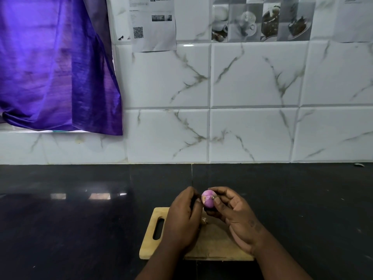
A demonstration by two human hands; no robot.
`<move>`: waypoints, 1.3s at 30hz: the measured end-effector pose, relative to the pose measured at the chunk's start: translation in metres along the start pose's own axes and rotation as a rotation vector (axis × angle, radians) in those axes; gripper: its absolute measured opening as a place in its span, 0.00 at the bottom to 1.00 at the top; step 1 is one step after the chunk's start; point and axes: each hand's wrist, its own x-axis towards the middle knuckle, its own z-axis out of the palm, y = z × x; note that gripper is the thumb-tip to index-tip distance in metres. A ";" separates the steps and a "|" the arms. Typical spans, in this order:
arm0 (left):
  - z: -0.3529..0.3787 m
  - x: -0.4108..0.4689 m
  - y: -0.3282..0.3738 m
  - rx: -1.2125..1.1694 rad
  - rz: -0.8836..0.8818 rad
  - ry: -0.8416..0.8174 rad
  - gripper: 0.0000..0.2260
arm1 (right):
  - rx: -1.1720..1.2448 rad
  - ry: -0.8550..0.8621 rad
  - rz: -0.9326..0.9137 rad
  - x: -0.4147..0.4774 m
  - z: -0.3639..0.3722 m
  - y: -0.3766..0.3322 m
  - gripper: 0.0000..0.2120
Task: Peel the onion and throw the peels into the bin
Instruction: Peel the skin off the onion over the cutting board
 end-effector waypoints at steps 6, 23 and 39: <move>-0.001 -0.002 0.004 -0.029 0.010 -0.010 0.12 | 0.013 -0.018 0.011 -0.001 0.000 -0.002 0.18; 0.001 0.001 0.000 0.022 -0.003 -0.038 0.09 | -0.023 -0.006 0.005 -0.002 0.002 -0.002 0.16; 0.001 -0.001 0.004 0.047 -0.006 -0.005 0.10 | -0.018 0.024 -0.017 -0.001 0.001 0.000 0.13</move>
